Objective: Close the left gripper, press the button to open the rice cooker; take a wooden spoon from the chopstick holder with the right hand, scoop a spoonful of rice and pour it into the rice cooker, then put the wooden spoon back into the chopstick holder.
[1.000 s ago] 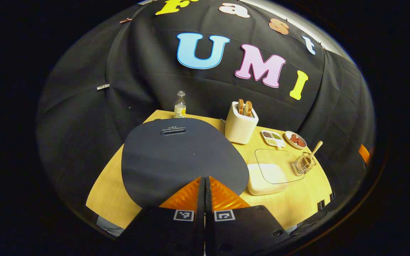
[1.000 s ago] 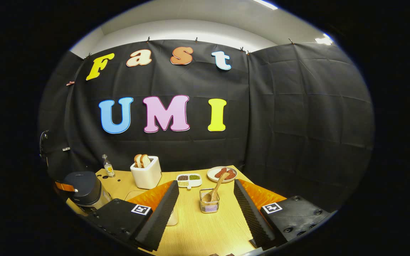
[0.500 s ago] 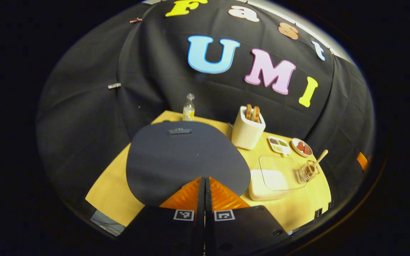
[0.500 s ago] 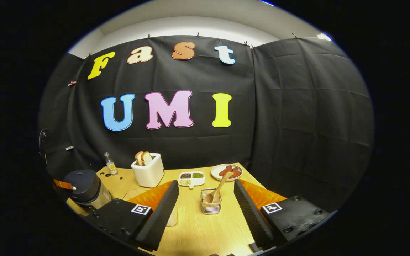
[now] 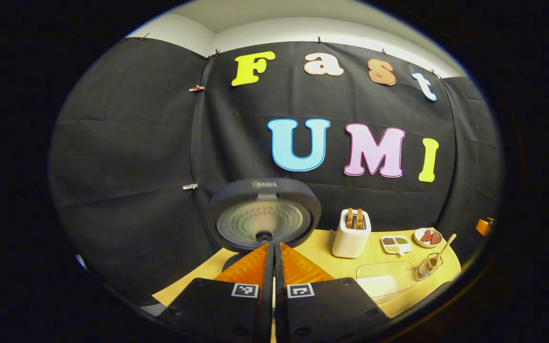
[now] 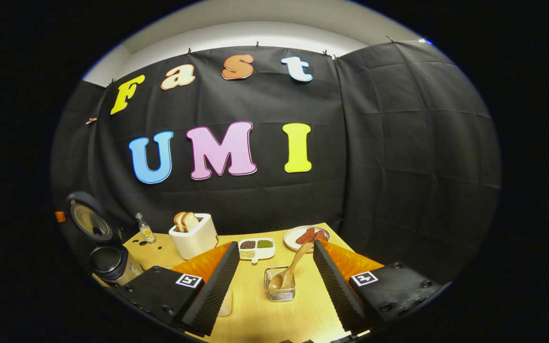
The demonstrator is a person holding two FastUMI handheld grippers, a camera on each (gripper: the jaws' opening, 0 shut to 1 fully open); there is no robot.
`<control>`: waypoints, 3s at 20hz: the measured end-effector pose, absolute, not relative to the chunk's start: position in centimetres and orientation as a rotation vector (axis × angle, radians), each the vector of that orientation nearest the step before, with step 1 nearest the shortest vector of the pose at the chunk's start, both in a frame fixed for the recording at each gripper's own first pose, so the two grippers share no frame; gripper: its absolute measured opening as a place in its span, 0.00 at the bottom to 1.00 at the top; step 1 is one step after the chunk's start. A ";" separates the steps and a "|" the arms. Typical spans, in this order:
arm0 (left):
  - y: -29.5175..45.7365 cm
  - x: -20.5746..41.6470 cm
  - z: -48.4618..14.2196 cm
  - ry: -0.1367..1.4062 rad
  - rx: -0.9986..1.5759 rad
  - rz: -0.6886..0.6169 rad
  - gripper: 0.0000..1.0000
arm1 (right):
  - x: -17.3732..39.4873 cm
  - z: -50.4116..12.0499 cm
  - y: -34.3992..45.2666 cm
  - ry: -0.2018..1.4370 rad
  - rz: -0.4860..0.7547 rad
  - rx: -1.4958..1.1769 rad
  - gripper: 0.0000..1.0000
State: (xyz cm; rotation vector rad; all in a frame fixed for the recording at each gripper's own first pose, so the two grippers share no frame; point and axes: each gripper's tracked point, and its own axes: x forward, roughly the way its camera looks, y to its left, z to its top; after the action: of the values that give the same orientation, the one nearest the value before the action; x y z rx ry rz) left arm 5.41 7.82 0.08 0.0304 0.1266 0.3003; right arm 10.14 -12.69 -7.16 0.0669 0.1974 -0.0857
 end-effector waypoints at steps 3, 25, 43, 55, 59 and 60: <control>5.3 4.5 -0.8 0.126 -0.023 0.290 0.09 | 12.4 -8.9 -14.3 0.229 -0.094 0.084 0.97; -4.1 1.7 -10.5 0.364 -0.098 0.464 0.95 | 27.3 -28.5 -17.9 0.629 -0.069 0.360 0.93; -3.1 1.5 -11.8 0.360 -0.136 0.386 0.95 | 25.2 -16.6 -12.4 0.415 0.059 0.272 0.15; 3.5 0.7 -14.7 0.384 -0.233 0.309 0.95 | 21.4 -13.0 5.5 0.457 0.321 0.263 0.15; 5.1 0.8 -16.1 0.408 -0.264 0.294 0.95 | 21.2 -18.6 8.2 0.534 0.334 0.120 0.15; 5.4 0.9 -16.4 0.413 -0.263 0.285 0.95 | 21.1 -20.1 8.4 0.564 0.335 0.089 0.15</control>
State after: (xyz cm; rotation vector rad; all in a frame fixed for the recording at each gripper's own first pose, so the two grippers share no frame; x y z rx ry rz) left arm 0.87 5.41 -16.44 -0.2626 0.4135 0.2846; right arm 21.14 8.39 -20.14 0.0888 0.5645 0.3354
